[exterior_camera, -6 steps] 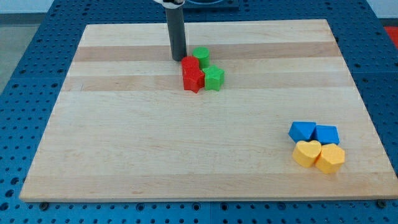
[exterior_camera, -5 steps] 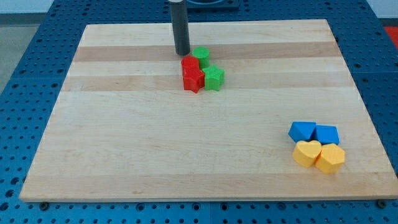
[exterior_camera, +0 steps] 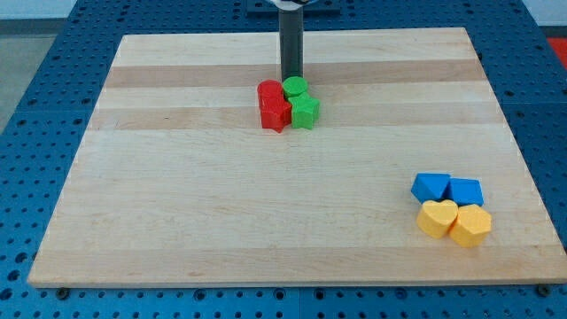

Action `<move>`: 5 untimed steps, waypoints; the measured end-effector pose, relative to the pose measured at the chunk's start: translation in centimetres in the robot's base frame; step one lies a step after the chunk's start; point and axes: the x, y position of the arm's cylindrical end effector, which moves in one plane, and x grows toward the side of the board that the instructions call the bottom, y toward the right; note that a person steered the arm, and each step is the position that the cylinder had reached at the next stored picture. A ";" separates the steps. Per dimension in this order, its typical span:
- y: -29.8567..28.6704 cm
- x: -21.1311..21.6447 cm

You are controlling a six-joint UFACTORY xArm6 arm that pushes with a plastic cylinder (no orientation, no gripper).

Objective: Push the green circle on top of the green star

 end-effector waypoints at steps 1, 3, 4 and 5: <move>0.0 0.0; 4.1 -0.1; 8.7 -0.1; 12.6 0.7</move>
